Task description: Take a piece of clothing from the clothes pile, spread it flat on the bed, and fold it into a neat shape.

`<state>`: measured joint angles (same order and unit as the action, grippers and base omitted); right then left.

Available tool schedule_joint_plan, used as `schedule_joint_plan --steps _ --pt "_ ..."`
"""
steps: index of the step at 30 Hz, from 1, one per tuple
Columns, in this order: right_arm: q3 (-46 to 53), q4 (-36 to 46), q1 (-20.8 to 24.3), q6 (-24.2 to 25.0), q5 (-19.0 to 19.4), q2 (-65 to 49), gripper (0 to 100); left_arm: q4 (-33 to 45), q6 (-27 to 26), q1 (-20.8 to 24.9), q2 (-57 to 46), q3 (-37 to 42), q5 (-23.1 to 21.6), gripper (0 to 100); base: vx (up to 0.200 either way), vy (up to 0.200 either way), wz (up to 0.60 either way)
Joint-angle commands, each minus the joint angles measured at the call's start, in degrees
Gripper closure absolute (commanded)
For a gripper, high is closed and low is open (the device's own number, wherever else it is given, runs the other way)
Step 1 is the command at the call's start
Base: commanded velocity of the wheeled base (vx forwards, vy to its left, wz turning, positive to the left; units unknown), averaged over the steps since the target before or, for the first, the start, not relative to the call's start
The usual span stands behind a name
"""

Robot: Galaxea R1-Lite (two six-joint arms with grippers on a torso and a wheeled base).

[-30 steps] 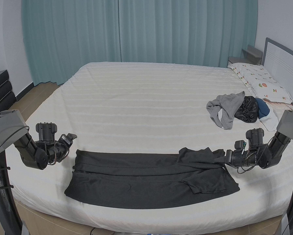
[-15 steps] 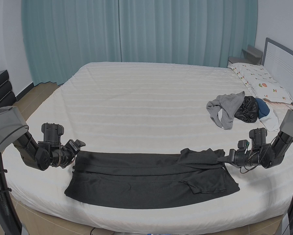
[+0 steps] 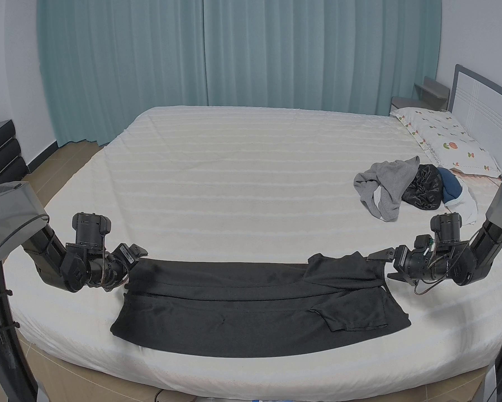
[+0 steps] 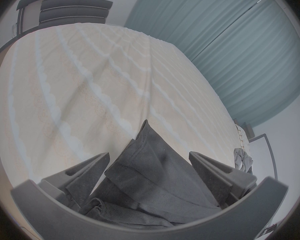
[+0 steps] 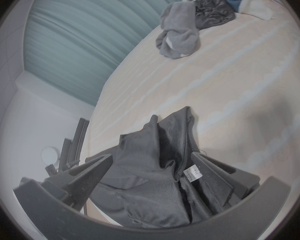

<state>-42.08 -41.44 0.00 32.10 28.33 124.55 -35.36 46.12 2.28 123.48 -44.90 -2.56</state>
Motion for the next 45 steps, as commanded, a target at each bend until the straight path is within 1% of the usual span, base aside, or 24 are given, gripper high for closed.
schedule_joint_plan --steps 1,3,6,9,11,13,15,16,18,20,24,30,31,39,45 --pt "2.1 0.2 1.2 3.8 -4.2 -5.2 0 0.0 0.0 0.1 1.9 -0.4 0.0 100 0.000 0.000 0.00" --pt "2.8 0.4 1.9 6.6 -7.1 -7.0 0 0.0 0.0 0.6 2.6 -0.4 0.0 100 0.000 0.000 0.00" --pt "4.1 0.6 3.5 10.0 -9.4 -9.6 0 0.1 -0.1 1.3 3.3 -0.2 0.1 100 0.000 0.000 0.00" --pt "5.6 1.9 5.6 10.6 -11.3 -11.2 0 0.1 -0.1 1.4 3.0 -0.1 0.1 100 0.000 0.000 0.00" --pt "6.0 3.8 7.5 11.4 -13.4 -11.3 0 0.1 -0.1 1.3 2.7 -0.1 0.2 100 0.000 0.000 0.00" --pt "6.0 4.9 9.4 13.3 -15.9 -10.8 0 0.1 0.0 1.2 1.8 -0.1 0.3 100 0.000 0.000 0.00" --pt "5.9 5.1 10.5 14.3 -17.7 -10.2 0 0.1 0.0 1.1 0.6 -0.1 0.4 100 0.000 0.000 0.00" --pt "5.5 5.1 11.1 14.5 -18.9 -9.6 0 0.1 0.0 1.1 -0.2 -0.1 0.4 100 0.000 0.000 0.00" --pt "5.3 5.2 11.3 14.6 -19.8 -9.0 0 0.1 0.1 1.1 -1.0 -0.1 0.5 100 0.000 0.000 0.00" --pt "5.1 5.3 12.0 14.6 -21.9 -7.3 0 0.0 0.1 1.1 -2.4 0.1 1.2 100 0.000 0.000 0.00" --pt "4.0 5.1 12.1 14.6 -24.3 -4.1 0 -0.3 0.1 1.1 -2.6 0.1 2.9 100 0.000 0.000 0.00" --pt "1.8 5.3 12.2 14.5 -24.7 -1.7 0 -0.1 0.0 1.1 -3.1 0.2 3.1 100 0.000 0.000 0.00" --pt "1.3 5.2 12.2 14.5 -24.7 -1.2 100 -0.1 0.0 1.1 -3.1 0.2 3.1 100 0.000 0.000 0.00" --pt "-1.1 5.5 12.2 14.1 -25.9 0.9 100 0.4 -0.2 1.1 -3.0 0.4 3.1 100 0.000 0.000 0.00" --pt "-1.0 6.2 12.2 14.3 -25.9 -1.7 100 3.0 -3.7 1.0 -2.7 1.1 3.0 100 0.000 0.000 0.00"
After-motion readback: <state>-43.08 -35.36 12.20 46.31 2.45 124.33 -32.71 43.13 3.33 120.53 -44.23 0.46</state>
